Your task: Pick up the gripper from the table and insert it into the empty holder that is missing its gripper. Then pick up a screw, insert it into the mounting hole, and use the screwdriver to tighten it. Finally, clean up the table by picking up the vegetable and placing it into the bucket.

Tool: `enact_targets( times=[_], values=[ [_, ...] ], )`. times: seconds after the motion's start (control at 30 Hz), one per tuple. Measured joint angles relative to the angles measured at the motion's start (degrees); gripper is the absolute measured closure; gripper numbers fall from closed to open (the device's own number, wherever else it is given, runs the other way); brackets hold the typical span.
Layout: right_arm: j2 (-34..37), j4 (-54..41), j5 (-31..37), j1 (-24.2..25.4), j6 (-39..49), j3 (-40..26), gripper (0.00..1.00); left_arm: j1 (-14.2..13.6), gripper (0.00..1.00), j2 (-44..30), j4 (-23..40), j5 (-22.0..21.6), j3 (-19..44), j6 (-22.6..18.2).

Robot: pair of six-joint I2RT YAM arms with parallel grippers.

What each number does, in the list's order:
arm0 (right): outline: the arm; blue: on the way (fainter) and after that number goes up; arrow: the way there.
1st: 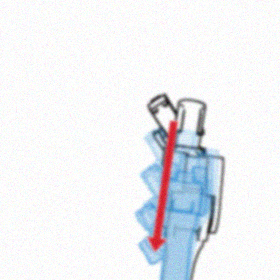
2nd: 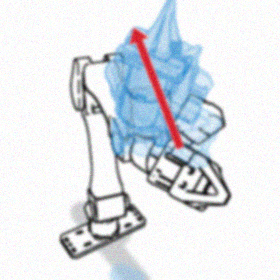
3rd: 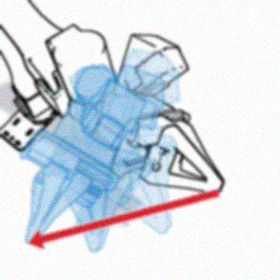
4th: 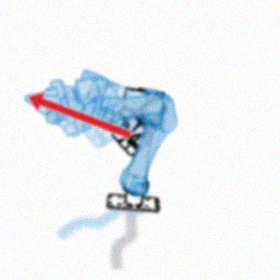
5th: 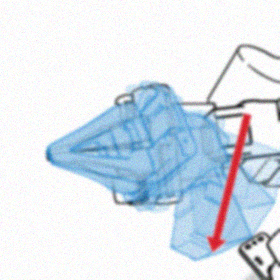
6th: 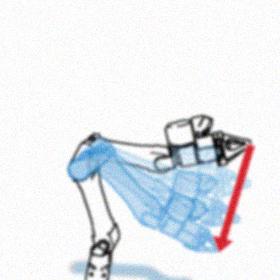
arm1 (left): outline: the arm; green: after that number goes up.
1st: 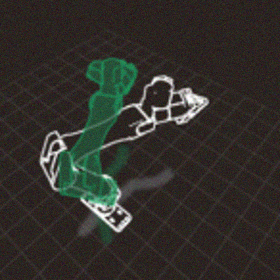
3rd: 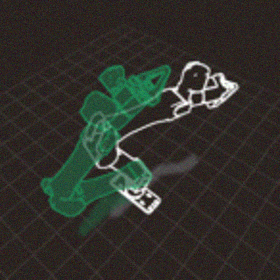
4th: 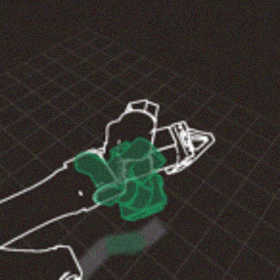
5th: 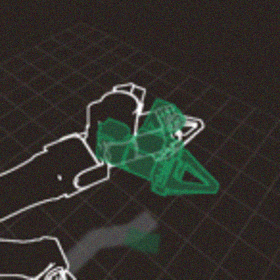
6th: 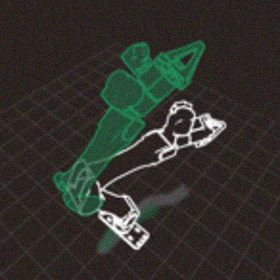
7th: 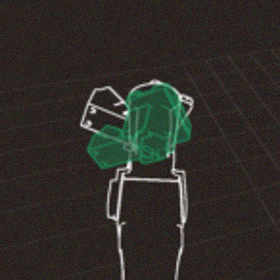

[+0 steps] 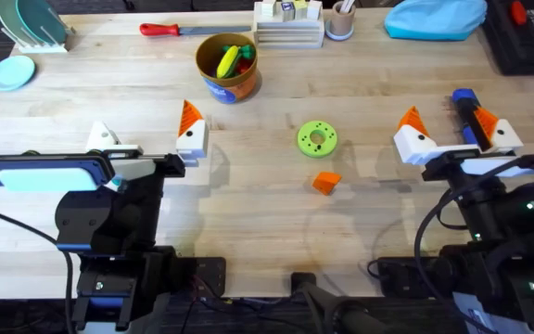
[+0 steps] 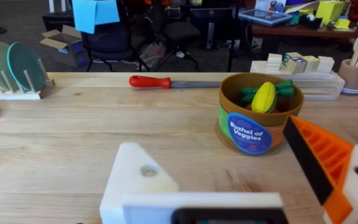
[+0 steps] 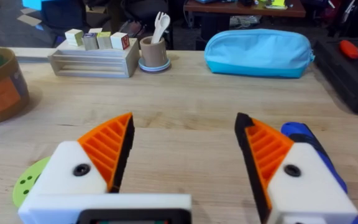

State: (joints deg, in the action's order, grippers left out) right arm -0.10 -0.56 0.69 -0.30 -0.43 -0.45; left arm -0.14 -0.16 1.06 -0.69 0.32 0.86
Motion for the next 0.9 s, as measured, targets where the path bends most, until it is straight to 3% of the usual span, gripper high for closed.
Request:
enact_targets(
  times=[0.4, 0.53, 0.73, 0.9],
  values=[
    [0.0, -0.5, 0.5, 0.0, 0.0, 0.0, 0.054, 0.0, 0.008, 0.0, 0.1, 0.0, 0.0, 0.0],
    [0.0, -1.8, 0.5, 0.0, 0.0, -0.7, 0.054, 0.0, 0.008, -0.1, 8.0, -0.9, 2.1, 0.1],
    [3.8, -19.9, -0.1, 0.0, 0.0, -13.1, 0.054, 0.0, 0.008, -5.4, 30.7, -8.4, 20.7, 3.2],
    [13.7, -33.1, -0.2, 0.0, 0.0, -31.4, 0.054, 0.0, 0.009, -19.7, 46.8, -13.0, 41.3, 6.5]
  ],
)
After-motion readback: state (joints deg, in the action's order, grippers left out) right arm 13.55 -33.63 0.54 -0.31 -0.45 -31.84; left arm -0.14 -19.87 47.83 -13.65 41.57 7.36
